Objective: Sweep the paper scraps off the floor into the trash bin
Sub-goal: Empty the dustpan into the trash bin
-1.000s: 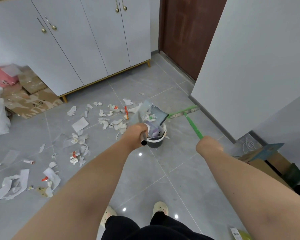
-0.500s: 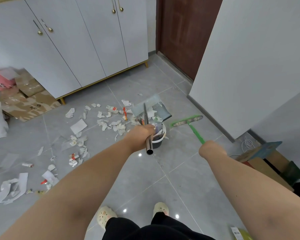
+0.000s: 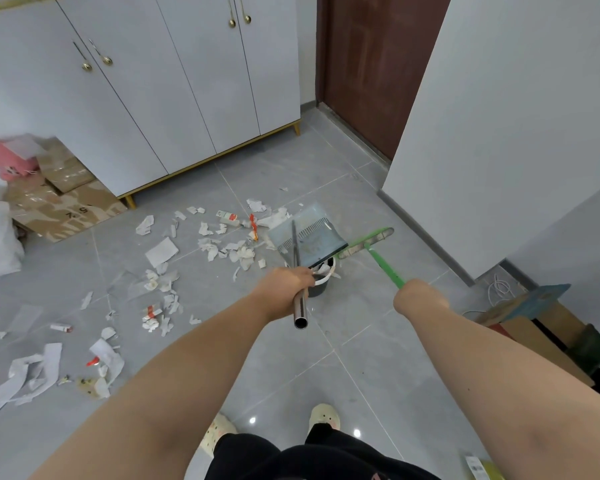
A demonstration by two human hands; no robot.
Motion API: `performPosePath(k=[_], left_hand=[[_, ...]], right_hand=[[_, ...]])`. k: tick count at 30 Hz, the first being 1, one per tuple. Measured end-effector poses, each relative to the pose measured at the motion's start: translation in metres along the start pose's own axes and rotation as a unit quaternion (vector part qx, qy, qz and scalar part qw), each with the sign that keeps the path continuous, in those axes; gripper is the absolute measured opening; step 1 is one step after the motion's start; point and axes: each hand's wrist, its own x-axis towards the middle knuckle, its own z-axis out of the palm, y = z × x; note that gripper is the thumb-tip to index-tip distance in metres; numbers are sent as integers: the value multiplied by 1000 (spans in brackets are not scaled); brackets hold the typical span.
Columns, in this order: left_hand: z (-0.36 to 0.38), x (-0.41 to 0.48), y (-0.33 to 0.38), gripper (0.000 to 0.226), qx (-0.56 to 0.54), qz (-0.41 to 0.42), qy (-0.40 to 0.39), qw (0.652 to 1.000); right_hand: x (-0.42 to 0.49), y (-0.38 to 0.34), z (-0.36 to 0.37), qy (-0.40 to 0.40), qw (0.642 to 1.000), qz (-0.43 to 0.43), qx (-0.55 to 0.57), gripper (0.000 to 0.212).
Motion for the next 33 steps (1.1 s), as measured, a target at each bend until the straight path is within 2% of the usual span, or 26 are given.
performPosePath(k=[2, 4, 6, 10, 16, 20, 24, 27, 30, 33], left_hand=[[-1, -4, 3, 16, -2, 12, 8, 1000], [-4, -4, 2, 25, 9, 25, 12, 1000], [-6, -3, -3, 19, 24, 28, 27, 999], [-6, -9, -17, 37, -2, -4, 26, 1000], [13, -25, -19, 36, 16, -99, -136, 986], [11, -18, -12, 33, 24, -60, -114, 991], [-1, -14, -7, 24, 88, 15, -123, 988], [-3, -21, -14, 37, 117, 78, -120, 983], [-2, -27, -20, 39, 126, 82, -135, 979], [2, -20, -11, 30, 111, 45, -145, 982]], right_hand=[[0, 2, 0, -3, 1000, 0, 3, 27], [-1, 4, 0, -8, 1000, 2, 6, 27], [-1, 6, -2, -10, 1000, 7, 11, 27], [0, 9, -2, -5, 1000, 12, 11, 27], [-3, 6, 4, -3, 1000, 12, 4, 28], [-8, 7, 4, -7, 1000, -2, -7, 25], [-8, 7, 2, -4, 1000, -11, -7, 25], [-7, 5, 4, 0, 1000, -9, -7, 26], [-6, 3, 5, 5, 1000, -12, -3, 27], [-7, 1, 6, 5, 1000, -12, 0, 27]])
